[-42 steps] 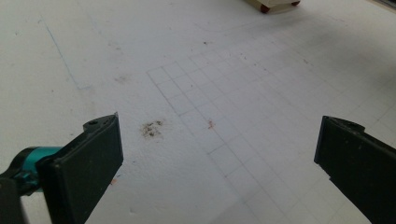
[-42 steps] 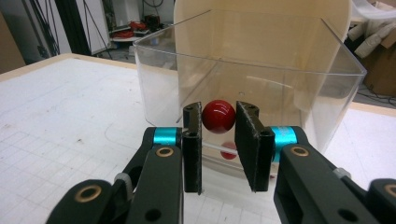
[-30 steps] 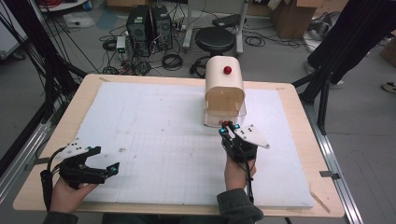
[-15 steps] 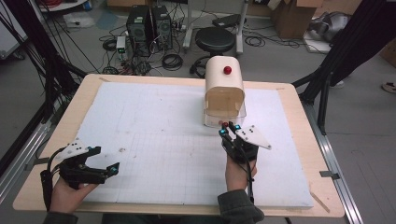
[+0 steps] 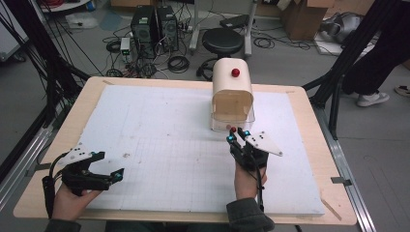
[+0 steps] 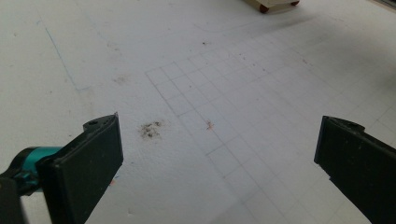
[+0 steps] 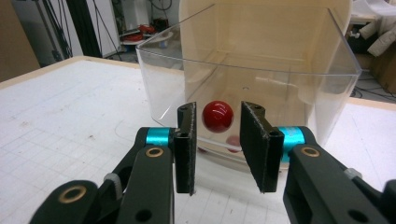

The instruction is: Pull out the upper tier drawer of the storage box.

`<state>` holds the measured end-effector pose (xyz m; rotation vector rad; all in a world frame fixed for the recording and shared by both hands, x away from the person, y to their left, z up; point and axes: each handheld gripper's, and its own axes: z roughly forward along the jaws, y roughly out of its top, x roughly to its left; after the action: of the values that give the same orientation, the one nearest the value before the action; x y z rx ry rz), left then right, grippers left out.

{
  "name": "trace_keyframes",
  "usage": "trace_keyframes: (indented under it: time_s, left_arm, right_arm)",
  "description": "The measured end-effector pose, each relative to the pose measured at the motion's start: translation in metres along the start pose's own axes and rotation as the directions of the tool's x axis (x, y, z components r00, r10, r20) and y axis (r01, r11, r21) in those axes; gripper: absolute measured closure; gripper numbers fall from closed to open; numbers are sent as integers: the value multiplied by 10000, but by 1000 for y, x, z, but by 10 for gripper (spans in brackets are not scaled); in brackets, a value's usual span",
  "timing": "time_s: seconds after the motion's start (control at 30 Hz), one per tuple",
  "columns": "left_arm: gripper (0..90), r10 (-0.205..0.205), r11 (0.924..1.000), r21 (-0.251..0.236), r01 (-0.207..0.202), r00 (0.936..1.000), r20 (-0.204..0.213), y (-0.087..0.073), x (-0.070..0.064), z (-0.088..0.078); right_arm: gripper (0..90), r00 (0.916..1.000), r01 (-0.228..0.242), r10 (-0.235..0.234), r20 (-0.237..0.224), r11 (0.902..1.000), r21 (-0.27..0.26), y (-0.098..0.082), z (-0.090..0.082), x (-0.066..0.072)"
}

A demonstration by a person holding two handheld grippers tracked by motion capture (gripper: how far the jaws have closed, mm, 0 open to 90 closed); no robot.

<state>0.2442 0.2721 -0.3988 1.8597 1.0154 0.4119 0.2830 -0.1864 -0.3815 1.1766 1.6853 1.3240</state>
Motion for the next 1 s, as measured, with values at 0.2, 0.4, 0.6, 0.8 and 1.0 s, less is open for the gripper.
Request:
trace_keyframes:
  time_s: [0.2,0.4,0.6,0.8,1.0]
  left_arm:
    - [17,22,10000,10,-22,10000,10,0,0,0]
    - [17,9,10000,5,-9,10000,32,1,0,2]
    - [17,39,10000,13,-39,10000,82,2,-1,3]
    - [17,20,10000,-4,-20,10000,75,2,-1,4]
    - [17,-39,10000,-6,39,10000,85,2,-2,5]
  right_arm:
    - [597,9998,-43,44,-198,10000,24,-2,-4,-3]
    - [515,9991,-41,47,-429,9999,155,-4,-7,-6]
    - [415,9978,-61,85,-661,9994,355,-6,-9,-10]
    - [332,9947,-145,212,-1001,9977,668,-8,-11,-15]
    - [251,9926,19,102,-1208,9950,1000,-9,-9,-18]
